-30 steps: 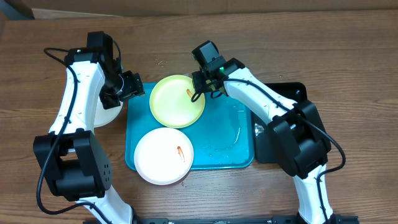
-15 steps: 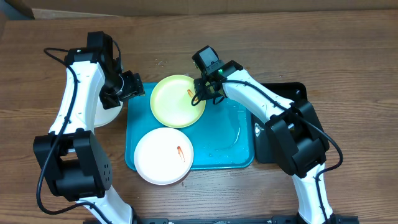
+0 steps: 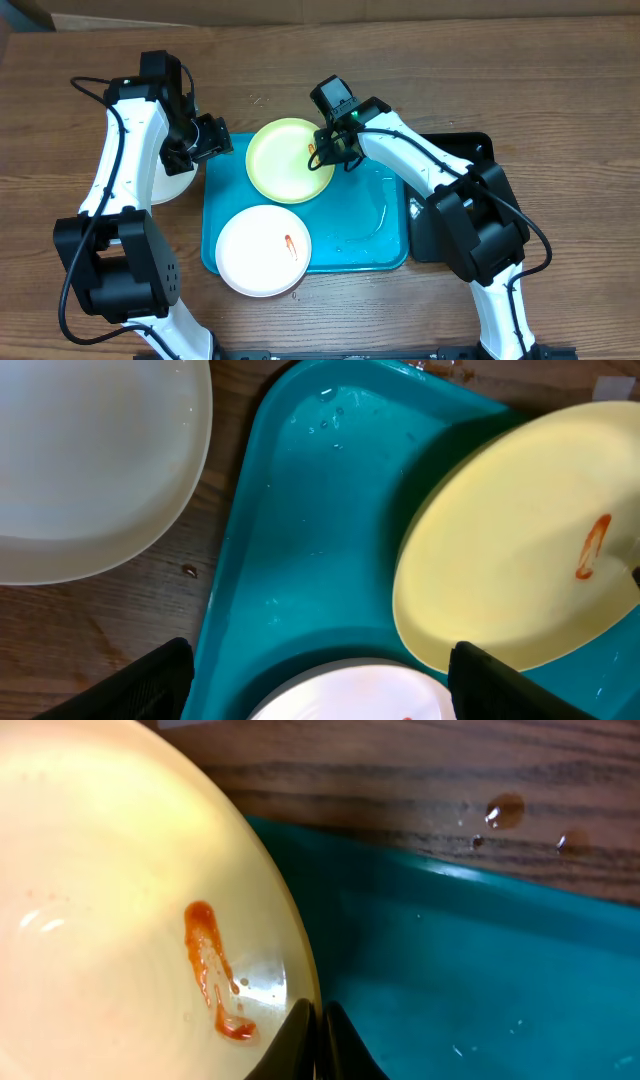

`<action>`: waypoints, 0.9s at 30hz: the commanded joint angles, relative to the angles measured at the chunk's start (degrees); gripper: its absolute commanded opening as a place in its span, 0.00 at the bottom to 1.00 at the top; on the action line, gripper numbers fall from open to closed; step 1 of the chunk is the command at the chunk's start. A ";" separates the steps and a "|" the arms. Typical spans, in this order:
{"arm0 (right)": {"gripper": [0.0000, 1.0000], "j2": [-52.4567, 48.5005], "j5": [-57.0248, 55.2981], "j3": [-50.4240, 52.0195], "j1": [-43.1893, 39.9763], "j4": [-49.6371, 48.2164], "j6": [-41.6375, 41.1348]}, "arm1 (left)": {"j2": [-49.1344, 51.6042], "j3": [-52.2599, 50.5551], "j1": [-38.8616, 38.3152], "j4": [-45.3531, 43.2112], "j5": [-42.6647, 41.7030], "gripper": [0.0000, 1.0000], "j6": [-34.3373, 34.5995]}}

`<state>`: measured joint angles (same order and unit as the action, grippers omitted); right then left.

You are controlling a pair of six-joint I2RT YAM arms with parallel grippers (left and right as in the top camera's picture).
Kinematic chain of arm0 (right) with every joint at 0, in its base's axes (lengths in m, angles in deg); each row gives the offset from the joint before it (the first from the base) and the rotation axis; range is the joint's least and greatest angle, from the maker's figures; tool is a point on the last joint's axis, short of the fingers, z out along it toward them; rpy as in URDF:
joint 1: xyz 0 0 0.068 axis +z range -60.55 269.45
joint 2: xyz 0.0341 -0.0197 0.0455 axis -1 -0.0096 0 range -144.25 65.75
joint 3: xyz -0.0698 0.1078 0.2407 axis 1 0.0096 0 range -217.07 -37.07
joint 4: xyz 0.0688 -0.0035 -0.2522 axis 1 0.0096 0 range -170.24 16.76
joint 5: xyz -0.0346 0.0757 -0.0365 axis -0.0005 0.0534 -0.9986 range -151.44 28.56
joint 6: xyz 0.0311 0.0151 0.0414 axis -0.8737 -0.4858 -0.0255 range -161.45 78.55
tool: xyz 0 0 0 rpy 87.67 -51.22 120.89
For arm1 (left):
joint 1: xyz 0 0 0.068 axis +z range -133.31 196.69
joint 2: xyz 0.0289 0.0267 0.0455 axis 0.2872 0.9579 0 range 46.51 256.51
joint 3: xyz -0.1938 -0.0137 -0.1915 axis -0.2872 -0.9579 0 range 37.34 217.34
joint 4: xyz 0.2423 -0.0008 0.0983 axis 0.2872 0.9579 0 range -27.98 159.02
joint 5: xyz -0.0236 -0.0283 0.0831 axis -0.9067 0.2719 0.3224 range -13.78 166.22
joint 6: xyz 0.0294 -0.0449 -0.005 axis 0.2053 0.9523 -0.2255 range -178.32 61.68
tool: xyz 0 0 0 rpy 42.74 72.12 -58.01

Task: Clean dirty plates on tray and stack at the side
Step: 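Grasp the yellow plate rim with the right gripper, then slide the yellow plate rightward across the teal tray with the right gripper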

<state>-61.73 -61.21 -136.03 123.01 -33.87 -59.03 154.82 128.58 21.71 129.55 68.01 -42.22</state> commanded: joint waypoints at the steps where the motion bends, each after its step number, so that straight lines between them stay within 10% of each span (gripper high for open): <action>1: 0.04 -0.52 -0.17 0.26 -0.57 2.97 -0.76 | -0.96 1.14 0.04 0.00 -0.70 0.82 0.24; 17: 0.05 1.46 -1.03 0.22 -7.45 24.37 -5.20 | -0.96 1.14 -3.30 -2.08 -3.72 0.77 0.22; 27: 0.39 10.62 -1.14 -5.25 -9.31 30.56 -3.58 | -0.90 1.07 -12.90 -5.27 -3.61 0.66 1.31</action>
<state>-58.48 -61.67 -137.04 114.71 -4.58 -63.40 154.82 128.58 11.32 124.50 65.21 -41.92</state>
